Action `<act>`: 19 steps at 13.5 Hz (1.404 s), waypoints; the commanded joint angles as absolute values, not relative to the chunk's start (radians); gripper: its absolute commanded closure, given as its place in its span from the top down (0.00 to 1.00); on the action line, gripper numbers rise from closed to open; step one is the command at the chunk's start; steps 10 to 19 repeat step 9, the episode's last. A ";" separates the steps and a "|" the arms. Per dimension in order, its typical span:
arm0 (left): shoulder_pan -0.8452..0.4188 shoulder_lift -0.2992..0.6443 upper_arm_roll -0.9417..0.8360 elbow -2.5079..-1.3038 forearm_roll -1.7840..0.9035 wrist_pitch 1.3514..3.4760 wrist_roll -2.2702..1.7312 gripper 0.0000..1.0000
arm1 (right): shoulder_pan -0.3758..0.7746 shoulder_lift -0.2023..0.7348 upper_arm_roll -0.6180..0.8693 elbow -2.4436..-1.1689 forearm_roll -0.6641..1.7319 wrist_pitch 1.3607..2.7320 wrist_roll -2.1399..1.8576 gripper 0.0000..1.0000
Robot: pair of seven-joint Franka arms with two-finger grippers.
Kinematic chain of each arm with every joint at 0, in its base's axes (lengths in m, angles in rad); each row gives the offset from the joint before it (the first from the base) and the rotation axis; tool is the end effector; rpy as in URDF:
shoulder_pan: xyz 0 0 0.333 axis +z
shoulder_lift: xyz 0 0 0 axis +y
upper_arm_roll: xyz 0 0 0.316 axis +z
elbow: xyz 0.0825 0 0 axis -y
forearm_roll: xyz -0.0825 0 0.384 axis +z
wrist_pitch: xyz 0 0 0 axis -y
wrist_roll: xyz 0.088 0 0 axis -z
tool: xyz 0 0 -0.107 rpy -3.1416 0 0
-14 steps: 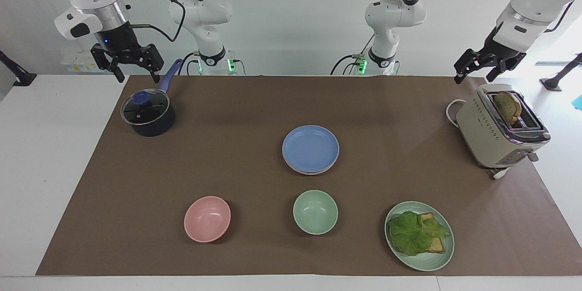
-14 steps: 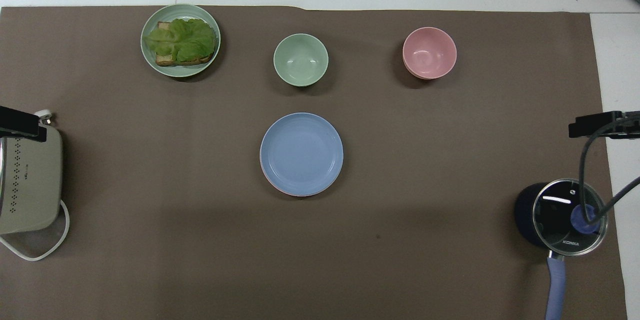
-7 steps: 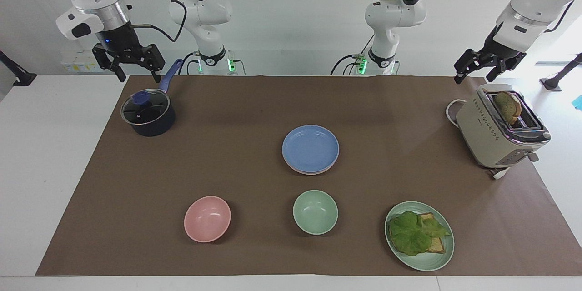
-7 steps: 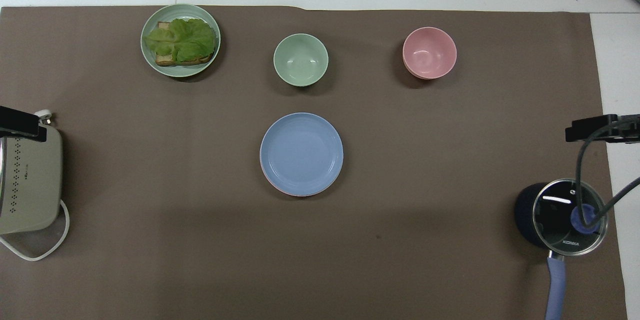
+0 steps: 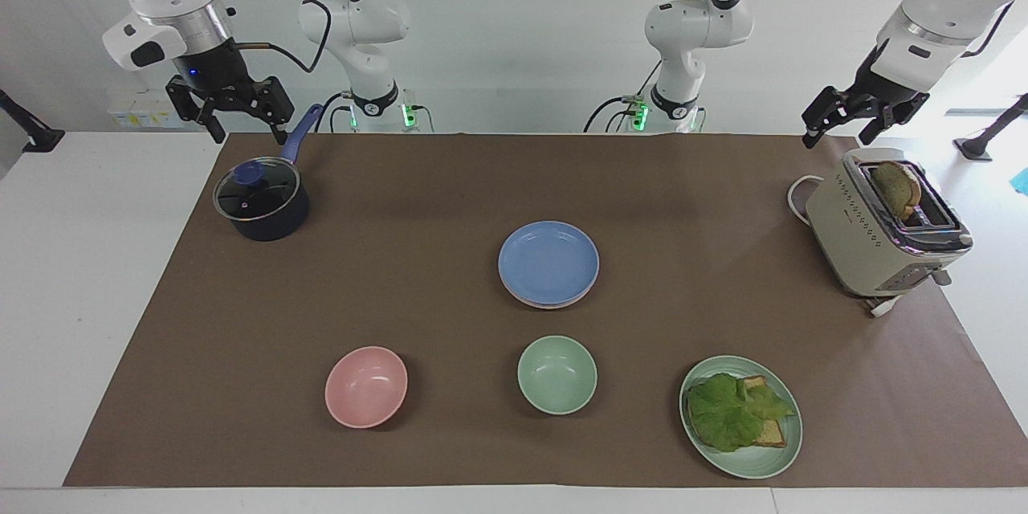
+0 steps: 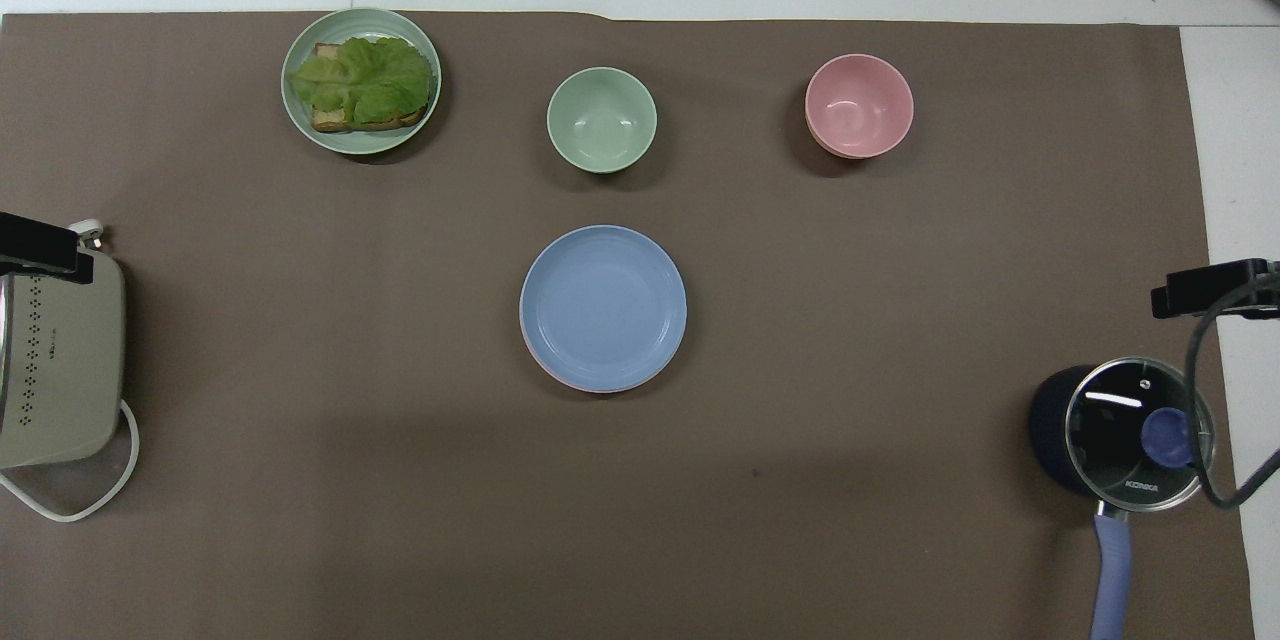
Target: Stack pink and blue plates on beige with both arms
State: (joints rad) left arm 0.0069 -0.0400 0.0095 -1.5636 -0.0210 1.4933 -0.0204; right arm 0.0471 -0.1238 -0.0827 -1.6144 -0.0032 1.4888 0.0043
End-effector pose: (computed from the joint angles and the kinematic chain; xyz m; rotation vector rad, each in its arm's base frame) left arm 0.5342 0.0065 0.6430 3.1195 0.0553 -0.0473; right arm 0.5065 -0.0214 0.6624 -3.1339 0.0619 0.0033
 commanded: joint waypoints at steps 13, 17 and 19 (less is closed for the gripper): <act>0.006 -0.051 0.009 -1.569 -0.003 1.480 -0.017 1.00 | 0.049 -0.138 -0.077 -1.634 -0.029 1.513 0.021 1.00; 0.006 -0.051 0.009 -1.569 -0.003 1.480 -0.017 1.00 | 0.049 -0.138 -0.077 -1.634 -0.029 1.513 0.021 1.00; 0.006 -0.051 0.009 -1.569 -0.003 1.480 -0.017 1.00 | 0.049 -0.138 -0.077 -1.634 -0.029 1.513 0.021 1.00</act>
